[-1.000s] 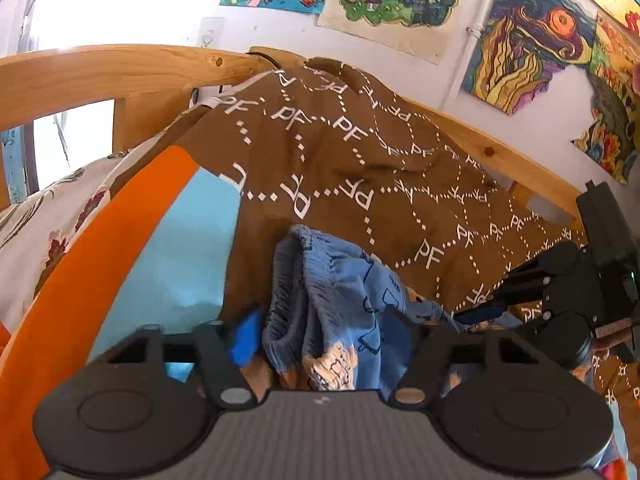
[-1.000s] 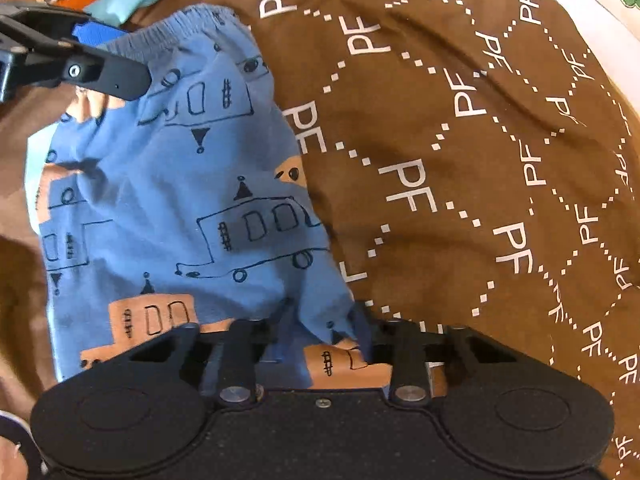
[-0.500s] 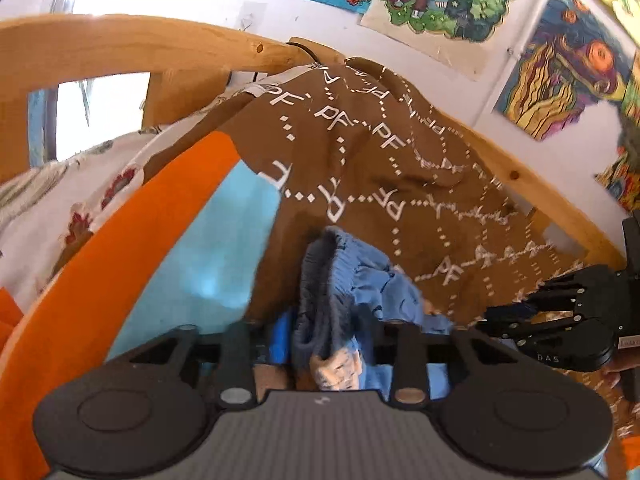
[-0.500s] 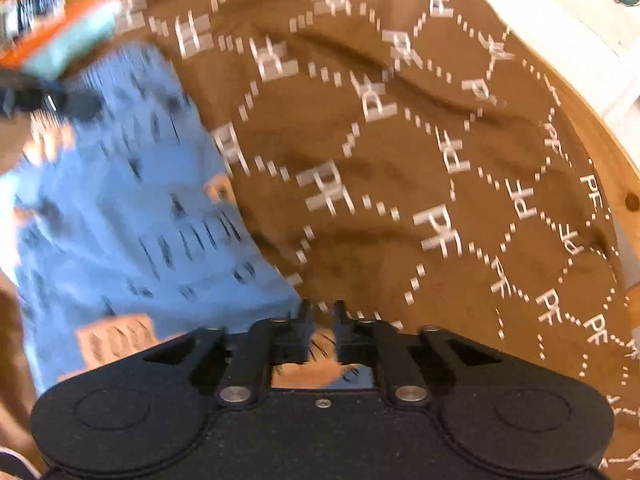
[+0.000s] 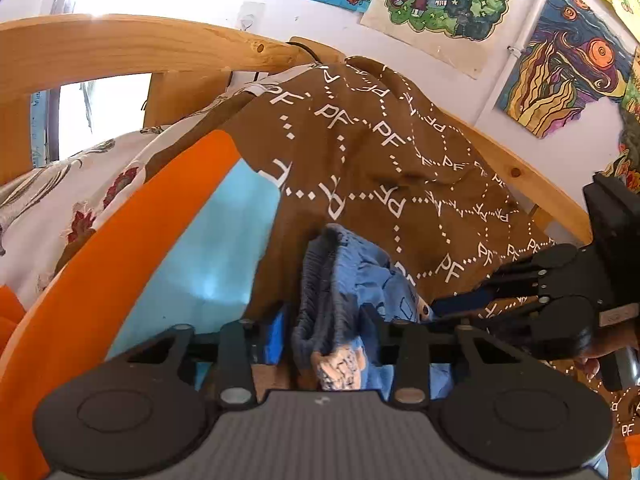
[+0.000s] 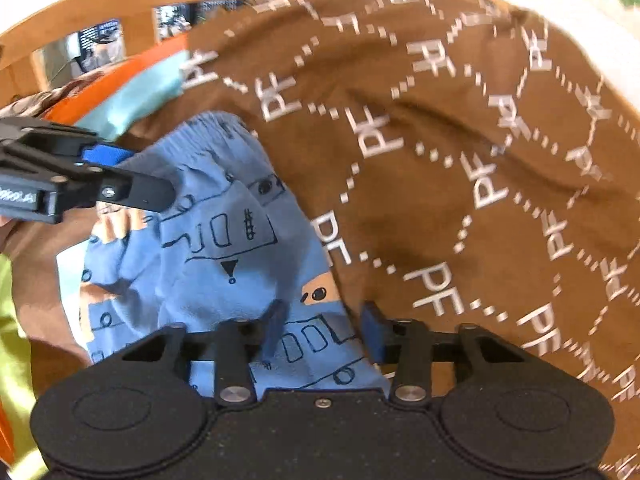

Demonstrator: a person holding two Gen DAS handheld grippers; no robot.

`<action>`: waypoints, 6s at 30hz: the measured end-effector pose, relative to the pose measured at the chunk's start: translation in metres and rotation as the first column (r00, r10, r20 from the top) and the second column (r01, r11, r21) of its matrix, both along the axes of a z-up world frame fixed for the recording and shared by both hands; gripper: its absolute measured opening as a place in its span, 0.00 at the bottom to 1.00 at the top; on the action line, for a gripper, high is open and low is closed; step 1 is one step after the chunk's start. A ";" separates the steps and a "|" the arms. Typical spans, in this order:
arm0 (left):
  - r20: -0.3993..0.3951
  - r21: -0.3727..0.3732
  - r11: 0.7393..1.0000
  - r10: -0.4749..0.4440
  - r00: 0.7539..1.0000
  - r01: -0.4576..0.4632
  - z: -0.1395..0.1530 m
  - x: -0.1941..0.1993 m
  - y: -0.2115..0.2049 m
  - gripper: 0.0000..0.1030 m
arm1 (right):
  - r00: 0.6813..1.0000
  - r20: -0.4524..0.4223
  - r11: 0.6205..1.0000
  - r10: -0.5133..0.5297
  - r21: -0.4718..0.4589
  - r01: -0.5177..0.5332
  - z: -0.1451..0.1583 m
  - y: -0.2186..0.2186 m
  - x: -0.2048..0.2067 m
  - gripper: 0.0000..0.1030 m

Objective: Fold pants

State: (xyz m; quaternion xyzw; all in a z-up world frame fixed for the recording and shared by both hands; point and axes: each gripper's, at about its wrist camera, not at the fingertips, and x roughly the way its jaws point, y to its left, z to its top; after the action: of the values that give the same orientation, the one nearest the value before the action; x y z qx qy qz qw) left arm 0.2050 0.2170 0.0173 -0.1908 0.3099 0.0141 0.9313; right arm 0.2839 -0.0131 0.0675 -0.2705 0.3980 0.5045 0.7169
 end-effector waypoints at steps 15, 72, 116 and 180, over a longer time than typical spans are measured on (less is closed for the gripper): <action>-0.016 -0.011 1.000 0.025 1.000 -0.025 -0.001 0.001 0.004 0.27 | 0.993 0.070 0.995 -0.098 -0.006 0.099 0.002 -0.005 -0.007 0.01; 0.005 -0.057 0.998 0.014 1.000 -0.014 -0.005 -0.009 -0.008 0.56 | 0.714 0.291 0.767 -0.636 0.138 0.627 -0.012 -0.153 -0.186 0.95; 0.060 0.252 0.705 -0.696 0.716 0.663 0.024 -0.048 -0.291 0.22 | 0.433 0.305 0.511 -0.848 0.260 0.819 -0.024 -0.308 -0.234 0.99; -0.069 0.298 0.572 -0.785 0.615 0.764 -0.033 -0.085 -0.273 0.03 | 0.451 -0.143 0.382 -0.881 0.348 0.856 -0.018 -0.291 -0.180 0.05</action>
State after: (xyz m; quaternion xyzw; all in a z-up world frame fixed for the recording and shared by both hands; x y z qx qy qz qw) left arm 0.1201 -0.0563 -0.0161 0.1064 0.3230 -0.3547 0.8709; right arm 0.1044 -0.3039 0.0499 0.1024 0.3535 0.1104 0.9233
